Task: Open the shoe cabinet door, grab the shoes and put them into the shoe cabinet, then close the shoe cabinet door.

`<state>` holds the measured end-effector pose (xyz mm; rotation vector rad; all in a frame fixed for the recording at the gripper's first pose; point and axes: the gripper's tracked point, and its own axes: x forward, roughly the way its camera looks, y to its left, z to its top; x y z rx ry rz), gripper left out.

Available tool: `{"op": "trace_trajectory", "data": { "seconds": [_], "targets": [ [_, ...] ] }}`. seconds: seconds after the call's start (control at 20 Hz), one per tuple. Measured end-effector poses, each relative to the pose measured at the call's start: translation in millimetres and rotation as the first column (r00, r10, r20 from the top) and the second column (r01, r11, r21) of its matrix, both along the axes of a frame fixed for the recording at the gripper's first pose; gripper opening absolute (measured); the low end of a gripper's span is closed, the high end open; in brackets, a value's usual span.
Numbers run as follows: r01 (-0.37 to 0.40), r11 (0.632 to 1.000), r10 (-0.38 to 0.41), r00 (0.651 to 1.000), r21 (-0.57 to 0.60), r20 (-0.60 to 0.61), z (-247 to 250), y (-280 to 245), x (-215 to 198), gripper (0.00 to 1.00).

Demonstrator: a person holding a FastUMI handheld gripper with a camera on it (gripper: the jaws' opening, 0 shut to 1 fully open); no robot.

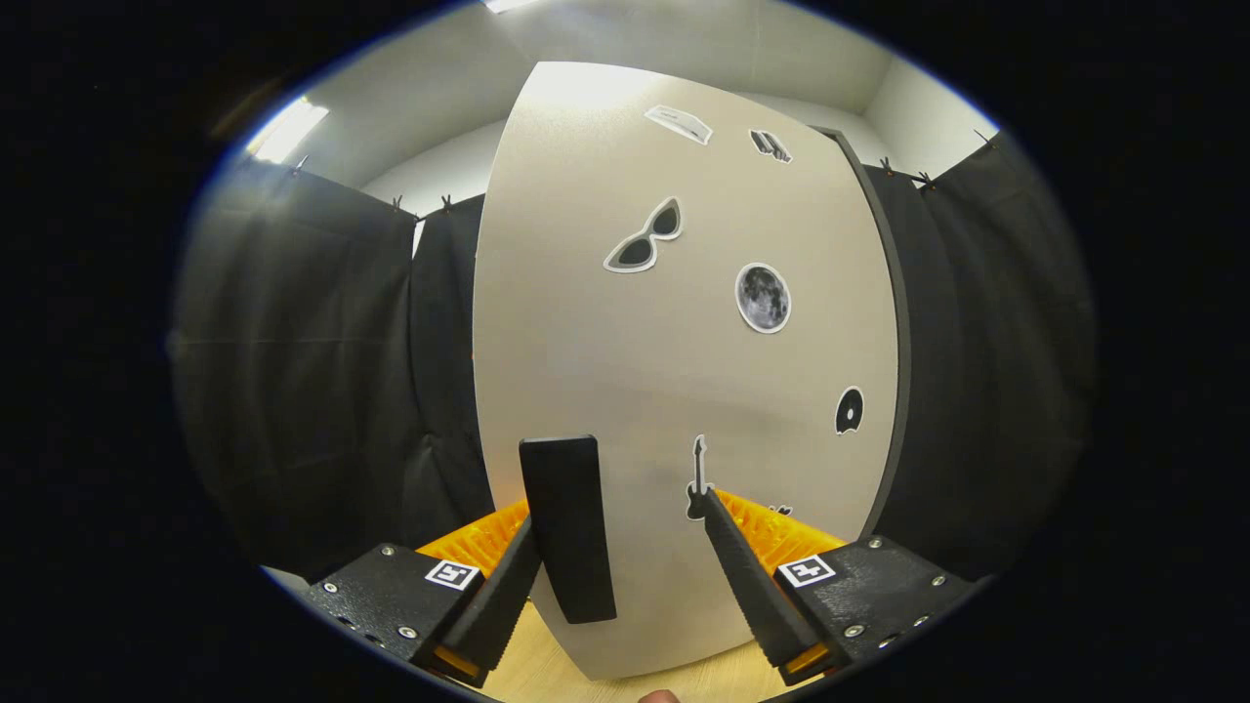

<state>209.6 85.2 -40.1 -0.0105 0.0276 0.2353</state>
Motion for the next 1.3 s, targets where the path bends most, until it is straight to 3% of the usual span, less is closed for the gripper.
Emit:
{"op": "trace_trajectory", "data": {
  "seconds": [0.7,1.3],
  "targets": [
    [0.079,0.997,-0.079,0.997,-0.008,-0.005,1,9,32,0.96],
    [0.098,0.995,-0.098,0.995,0.012,0.016,16,16,23,0.96]
  ]
}}
